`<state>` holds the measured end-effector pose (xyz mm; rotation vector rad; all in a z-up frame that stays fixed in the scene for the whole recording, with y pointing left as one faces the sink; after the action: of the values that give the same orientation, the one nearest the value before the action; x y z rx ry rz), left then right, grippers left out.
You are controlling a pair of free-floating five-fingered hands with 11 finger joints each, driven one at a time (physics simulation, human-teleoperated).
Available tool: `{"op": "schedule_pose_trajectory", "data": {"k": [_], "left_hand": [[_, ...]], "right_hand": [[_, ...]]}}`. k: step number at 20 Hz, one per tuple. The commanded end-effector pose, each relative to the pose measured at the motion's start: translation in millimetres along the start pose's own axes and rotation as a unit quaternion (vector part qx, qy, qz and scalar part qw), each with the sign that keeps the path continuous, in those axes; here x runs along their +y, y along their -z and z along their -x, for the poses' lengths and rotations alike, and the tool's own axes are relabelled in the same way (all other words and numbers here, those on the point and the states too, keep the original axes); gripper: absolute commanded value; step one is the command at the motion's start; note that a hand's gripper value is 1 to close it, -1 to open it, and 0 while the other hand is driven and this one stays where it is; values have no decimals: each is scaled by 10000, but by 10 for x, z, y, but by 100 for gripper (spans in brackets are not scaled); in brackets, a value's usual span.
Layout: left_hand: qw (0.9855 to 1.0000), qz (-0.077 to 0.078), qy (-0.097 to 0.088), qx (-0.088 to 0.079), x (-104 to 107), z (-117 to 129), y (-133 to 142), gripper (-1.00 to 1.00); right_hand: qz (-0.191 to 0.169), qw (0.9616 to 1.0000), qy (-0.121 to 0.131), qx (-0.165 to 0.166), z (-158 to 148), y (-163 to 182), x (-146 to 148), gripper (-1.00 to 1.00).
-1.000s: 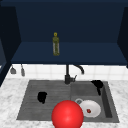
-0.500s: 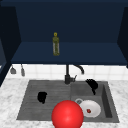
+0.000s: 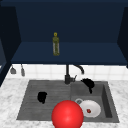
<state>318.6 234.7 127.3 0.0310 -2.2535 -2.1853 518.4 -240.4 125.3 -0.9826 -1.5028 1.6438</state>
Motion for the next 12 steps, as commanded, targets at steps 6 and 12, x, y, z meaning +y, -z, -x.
{"op": "schedule_pose_trajectory", "data": {"k": [6,12], "left_hand": [[10000,0,0,0,0,0,0,0],[10000,0,0,0,0,0,0,0]], "right_hand": [[82,9998,-38,-170,107,698,-18,-100],[-10,9997,-233,-118,33,1144,39,-100]]}}
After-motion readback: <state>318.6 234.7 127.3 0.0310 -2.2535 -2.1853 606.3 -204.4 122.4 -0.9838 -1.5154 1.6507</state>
